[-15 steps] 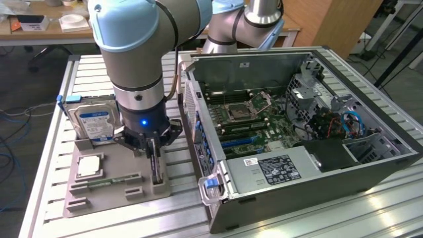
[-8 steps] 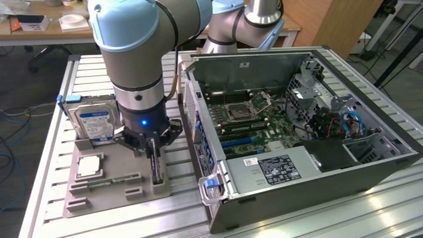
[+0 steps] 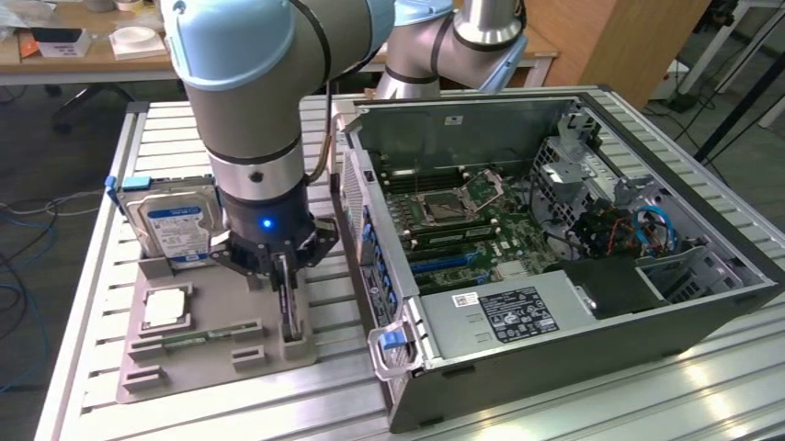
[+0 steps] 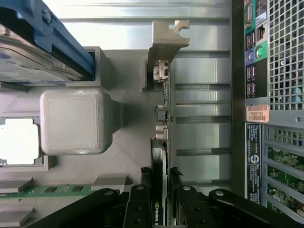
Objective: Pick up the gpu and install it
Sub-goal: 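Pick up the gpu and move the gpu toward the slot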
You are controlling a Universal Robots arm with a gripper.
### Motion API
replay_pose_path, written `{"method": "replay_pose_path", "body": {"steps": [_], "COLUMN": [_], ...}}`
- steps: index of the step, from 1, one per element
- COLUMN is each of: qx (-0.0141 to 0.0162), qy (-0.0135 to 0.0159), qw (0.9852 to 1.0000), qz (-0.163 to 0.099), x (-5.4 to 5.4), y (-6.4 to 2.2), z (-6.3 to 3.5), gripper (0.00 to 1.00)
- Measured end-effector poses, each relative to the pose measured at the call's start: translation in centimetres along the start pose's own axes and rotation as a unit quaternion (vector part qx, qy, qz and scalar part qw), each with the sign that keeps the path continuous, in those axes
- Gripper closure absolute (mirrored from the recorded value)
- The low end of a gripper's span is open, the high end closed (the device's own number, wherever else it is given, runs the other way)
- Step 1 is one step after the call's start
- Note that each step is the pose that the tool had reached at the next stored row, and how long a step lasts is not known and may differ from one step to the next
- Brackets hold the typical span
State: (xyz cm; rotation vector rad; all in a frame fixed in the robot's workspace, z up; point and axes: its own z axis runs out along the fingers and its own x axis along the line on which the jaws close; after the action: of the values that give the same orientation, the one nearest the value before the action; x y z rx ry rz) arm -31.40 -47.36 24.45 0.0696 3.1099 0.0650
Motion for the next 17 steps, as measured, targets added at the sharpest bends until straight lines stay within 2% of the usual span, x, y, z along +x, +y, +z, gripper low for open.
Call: {"method": "replay_pose_path", "body": {"steps": [2, 5, 10, 11, 17], "qx": [0.0, 0.0001, 0.0001, 0.0001, 0.0001], "qy": [0.0, 0.0, 0.0001, 0.0001, 0.0001], "qw": [1.0, 1.0, 1.0, 1.0, 1.0], "qz": [0.0, 0.0, 0.0, 0.0, 0.0], "x": [0.0, -0.1, -0.2, -0.2, -0.2], "y": [0.04, 0.13, 0.22, 0.24, 0.23], "z": [-0.9, -3.17, -5.34, -5.6, -5.63], "gripper": [0.74, 0.74, 0.74, 0.74, 0.74]}}
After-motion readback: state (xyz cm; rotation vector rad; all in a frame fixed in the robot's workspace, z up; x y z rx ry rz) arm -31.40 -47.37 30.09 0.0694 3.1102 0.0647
